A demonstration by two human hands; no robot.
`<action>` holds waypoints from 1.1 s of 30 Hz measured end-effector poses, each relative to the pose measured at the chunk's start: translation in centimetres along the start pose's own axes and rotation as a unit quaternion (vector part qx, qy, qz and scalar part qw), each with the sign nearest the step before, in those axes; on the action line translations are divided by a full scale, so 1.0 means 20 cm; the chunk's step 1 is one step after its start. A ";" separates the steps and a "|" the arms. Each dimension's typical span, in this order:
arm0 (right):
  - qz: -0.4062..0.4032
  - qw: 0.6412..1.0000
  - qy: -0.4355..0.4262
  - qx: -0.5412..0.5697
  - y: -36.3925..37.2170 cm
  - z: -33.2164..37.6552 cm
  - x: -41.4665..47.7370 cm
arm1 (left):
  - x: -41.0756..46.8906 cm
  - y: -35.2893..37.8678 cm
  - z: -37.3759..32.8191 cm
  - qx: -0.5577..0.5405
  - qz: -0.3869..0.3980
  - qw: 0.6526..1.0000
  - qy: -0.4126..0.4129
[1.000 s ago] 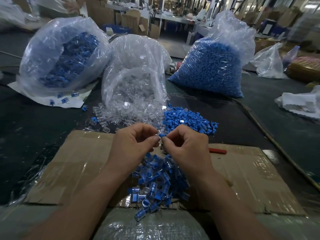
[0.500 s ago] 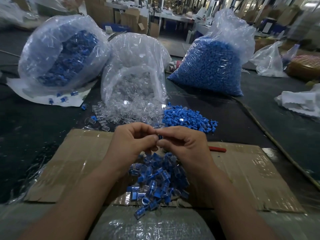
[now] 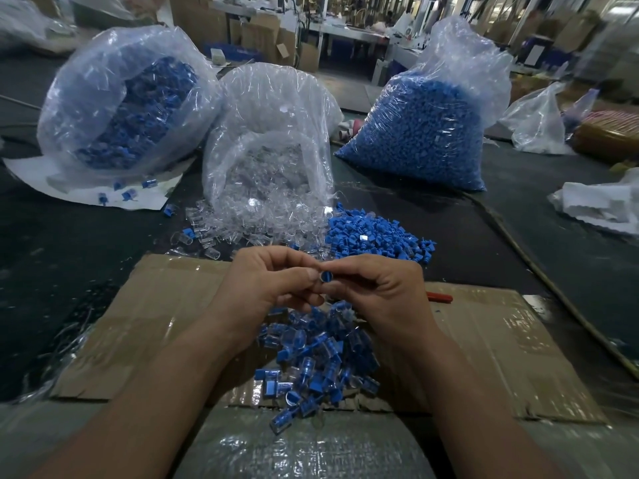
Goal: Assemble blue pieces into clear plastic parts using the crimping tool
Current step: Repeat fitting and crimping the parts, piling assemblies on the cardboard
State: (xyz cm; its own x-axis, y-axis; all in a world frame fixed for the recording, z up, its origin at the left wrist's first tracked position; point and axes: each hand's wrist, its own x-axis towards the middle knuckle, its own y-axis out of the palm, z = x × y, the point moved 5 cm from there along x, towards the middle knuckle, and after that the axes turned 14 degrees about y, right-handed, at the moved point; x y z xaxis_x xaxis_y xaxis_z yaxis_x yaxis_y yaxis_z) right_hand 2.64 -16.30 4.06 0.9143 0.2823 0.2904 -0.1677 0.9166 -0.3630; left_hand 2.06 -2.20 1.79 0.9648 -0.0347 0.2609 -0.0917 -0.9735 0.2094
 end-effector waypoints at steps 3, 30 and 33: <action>0.002 1.000 -0.001 -0.018 -0.01 0.00 0.00 | 0.00 0.01 0.00 -0.001 0.005 1.000 -0.009; 0.131 0.869 0.351 -0.322 -0.34 -0.26 -0.03 | 0.01 -0.04 0.03 0.022 -0.030 0.999 0.001; 0.148 0.848 0.329 -0.389 -0.30 -0.26 -0.02 | 0.01 -0.04 0.03 0.023 -0.031 0.999 -0.003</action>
State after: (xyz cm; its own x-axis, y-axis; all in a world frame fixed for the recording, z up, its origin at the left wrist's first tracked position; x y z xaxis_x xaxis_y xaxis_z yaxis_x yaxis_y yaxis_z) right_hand 5.12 -23.30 1.54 0.9249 0.0139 -0.3799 -0.3666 0.2967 -0.8818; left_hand 2.50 -1.50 1.07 0.9696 0.0247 0.2434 -0.0206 -0.9831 0.1817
